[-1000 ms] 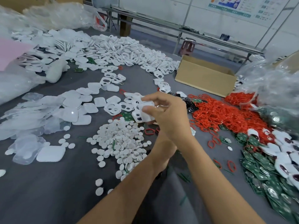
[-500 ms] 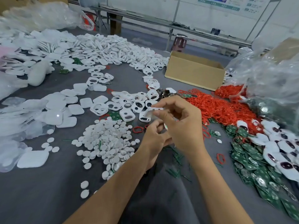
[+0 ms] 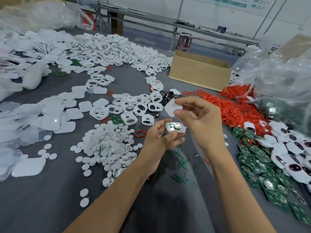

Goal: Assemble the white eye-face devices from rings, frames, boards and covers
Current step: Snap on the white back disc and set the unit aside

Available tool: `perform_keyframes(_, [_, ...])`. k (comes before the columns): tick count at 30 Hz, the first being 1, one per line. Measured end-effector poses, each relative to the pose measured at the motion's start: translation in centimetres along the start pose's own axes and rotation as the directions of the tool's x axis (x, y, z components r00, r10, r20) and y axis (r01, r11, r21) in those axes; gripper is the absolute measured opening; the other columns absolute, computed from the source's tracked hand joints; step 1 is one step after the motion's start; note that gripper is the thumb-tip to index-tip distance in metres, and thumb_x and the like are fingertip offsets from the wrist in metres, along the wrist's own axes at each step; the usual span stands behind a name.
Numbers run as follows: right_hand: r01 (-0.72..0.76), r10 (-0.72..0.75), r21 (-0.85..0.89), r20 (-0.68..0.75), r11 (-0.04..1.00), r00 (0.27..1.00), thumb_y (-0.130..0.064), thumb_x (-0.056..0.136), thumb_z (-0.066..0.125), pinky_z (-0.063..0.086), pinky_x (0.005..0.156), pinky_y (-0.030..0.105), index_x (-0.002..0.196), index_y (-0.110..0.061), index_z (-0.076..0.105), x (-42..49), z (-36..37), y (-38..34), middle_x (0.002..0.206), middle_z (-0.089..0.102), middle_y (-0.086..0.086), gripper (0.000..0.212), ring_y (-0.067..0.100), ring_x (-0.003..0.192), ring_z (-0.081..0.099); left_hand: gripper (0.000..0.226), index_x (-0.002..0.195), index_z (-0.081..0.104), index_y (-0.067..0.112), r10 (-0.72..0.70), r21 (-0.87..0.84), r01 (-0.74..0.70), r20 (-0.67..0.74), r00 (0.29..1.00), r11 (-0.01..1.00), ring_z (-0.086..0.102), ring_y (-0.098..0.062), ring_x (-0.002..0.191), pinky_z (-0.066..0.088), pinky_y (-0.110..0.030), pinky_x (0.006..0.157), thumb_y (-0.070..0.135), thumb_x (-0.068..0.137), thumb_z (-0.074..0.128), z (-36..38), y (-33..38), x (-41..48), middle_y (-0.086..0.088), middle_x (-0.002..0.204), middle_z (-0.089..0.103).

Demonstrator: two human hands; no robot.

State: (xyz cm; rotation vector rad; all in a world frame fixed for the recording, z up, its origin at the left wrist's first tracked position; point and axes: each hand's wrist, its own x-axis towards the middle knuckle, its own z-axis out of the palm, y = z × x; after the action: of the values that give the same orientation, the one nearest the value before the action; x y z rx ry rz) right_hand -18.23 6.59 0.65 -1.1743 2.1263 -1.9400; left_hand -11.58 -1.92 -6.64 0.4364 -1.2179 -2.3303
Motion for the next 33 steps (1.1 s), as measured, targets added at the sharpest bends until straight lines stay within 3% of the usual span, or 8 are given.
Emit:
perform_keyframes(5, [-0.137,0.089,-0.353,-0.15,0.925,0.985,0.005,0.077,0.071,0.051,0.069,0.016,0.083,-0.02,0.074,0.3,-2.9,3.2,0.081,0.074,-0.001,0.026,0.002,0.067,0.064,0.031,0.113,0.056,0.008,0.003,-0.049,-0.005,-0.042,0.999,0.999,0.07,-0.028,0.097,0.06,-0.03,0.075,-0.01,0.088,0.06,-0.2,0.1,-0.1,-0.019,0.118,0.065])
perform_keyframes(9, [-0.358,0.312,-0.317,-0.187,0.878,0.931,0.006,0.072,0.068,0.044,0.054,0.009,0.08,-0.013,0.077,-0.7,-3.6,5.3,0.066,0.07,-0.003,0.022,-0.006,0.049,0.055,0.031,0.118,0.054,0.005,0.015,-0.072,-0.021,-0.085,0.996,0.997,0.072,-0.026,0.092,0.06,-0.03,0.075,-0.01,0.091,0.056,-0.1,0.2,-0.1,-0.018,0.117,0.065])
perform_keyframes(14, [-0.421,0.41,-0.363,-0.11,0.831,0.905,0.003,0.071,0.075,0.053,0.074,0.034,0.089,-0.016,0.077,-0.8,-4.3,5.9,0.08,0.072,0.009,0.027,0.014,0.067,0.06,0.029,0.117,0.053,0.003,0.037,-0.085,-0.047,-0.119,0.992,0.995,0.071,-0.027,0.094,0.06,-0.03,0.073,-0.01,0.092,0.054,-0.2,0.4,0.1,-0.018,0.115,0.065])
perform_keyframes(22, [-0.354,0.366,-0.532,-0.086,0.77,0.927,-0.006,0.07,0.082,0.045,0.064,0.011,0.088,-0.016,0.077,-0.6,-4.3,6.0,0.082,0.072,0.006,0.021,0.006,0.068,0.061,0.027,0.114,0.054,0.006,0.044,-0.093,-0.055,-0.11,0.993,0.994,0.071,-0.028,0.096,0.059,-0.029,0.072,-0.009,0.092,0.055,-0.4,0.2,0.3,-0.018,0.114,0.066])
perform_keyframes(25, [-0.361,0.424,-0.588,-0.033,0.724,0.905,0.002,0.076,0.073,0.055,0.077,0.031,0.077,-0.016,0.076,-0.2,-5.3,5.1,0.071,0.071,0.004,0.018,0.015,0.069,0.064,0.029,0.116,0.054,0.006,0.038,-0.09,-0.048,-0.108,0.993,0.995,0.071,-0.028,0.097,0.059,-0.028,0.072,-0.009,0.092,0.055,-0.5,0.1,0.3,-0.018,0.116,0.065])
perform_keyframes(27, [-0.285,0.446,-0.695,0.057,0.66,0.893,0.005,0.079,0.065,0.055,0.077,0.035,0.073,-0.019,0.074,0.1,-6.2,4.4,0.063,0.067,-0.003,0.026,0.012,0.064,0.061,0.031,0.119,0.053,0.006,0.031,-0.089,-0.041,-0.104,0.994,0.995,0.071,-0.027,0.097,0.059,-0.029,0.073,-0.009,0.092,0.055,-0.5,0.1,0.3,-0.018,0.118,0.065])
perform_keyframes(30, [-0.108,0.424,-0.784,0.209,0.611,0.881,0.012,0.078,0.052,0.047,0.087,0.025,0.1,-0.017,0.073,0.3,-6.9,3.5,0.096,0.071,0.002,0.043,0.018,0.093,0.063,0.032,0.12,0.053,0.006,0.021,-0.089,-0.03,-0.103,0.994,0.996,0.072,-0.025,0.094,0.059,-0.029,0.073,-0.009,0.092,0.055,-0.4,0.2,0.3,-0.018,0.119,0.064])
perform_keyframes(33, [0.099,0.423,-0.745,0.477,0.66,0.77,0.018,0.071,0.049,0.032,0.097,0.018,0.123,-0.018,0.065,0.1,-6.5,3.3,0.133,0.055,0.007,0.065,0.02,0.128,0.045,0.033,0.122,0.052,0.005,0.013,-0.077,-0.021,-0.105,0.994,0.997,0.072,-0.024,0.093,0.06,-0.029,0.073,-0.009,0.092,0.054,-0.3,0.2,0.2,-0.019,0.12,0.064])
